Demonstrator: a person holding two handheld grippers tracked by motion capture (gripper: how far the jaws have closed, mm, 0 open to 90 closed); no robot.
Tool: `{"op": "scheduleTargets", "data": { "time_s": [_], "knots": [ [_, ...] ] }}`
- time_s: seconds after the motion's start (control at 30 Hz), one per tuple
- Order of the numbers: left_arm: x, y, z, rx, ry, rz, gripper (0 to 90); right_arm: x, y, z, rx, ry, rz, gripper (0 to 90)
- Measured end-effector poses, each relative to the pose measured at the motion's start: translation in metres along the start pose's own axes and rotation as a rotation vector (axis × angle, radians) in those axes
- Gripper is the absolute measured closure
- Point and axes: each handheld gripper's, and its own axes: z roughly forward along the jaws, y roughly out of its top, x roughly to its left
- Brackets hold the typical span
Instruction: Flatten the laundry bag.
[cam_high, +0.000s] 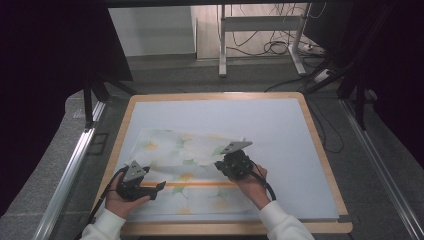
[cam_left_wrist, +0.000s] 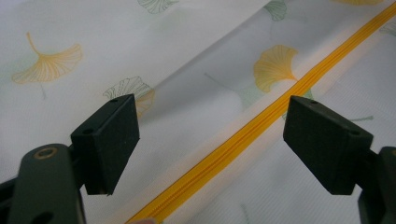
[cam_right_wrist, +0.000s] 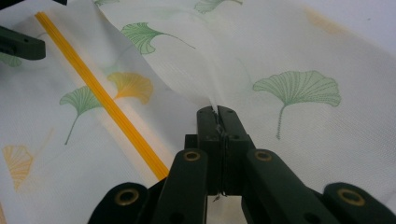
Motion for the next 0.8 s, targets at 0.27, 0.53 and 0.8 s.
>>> {"op": "scheduleTargets", "data": {
  "time_s": [0.27, 0.53, 0.8],
  "knots": [
    [0.0, 0.0, 0.001, 0.005, -0.005, 0.007, 17.9, -0.01, 0.011, -0.004, -0.027, -0.009, 0.015, 88.8],
    [0.0, 0.0, -0.001, -0.003, -0.007, 0.002, 17.9, -0.018, 0.015, -0.007, -0.038, -0.012, 0.037, 89.0],
    [-0.001, 0.0, 0.0, 0.0, -0.009, 0.004, 17.9, -0.025, 0.022, -0.003, -0.039, -0.015, 0.054, 89.0]
  ]
}}
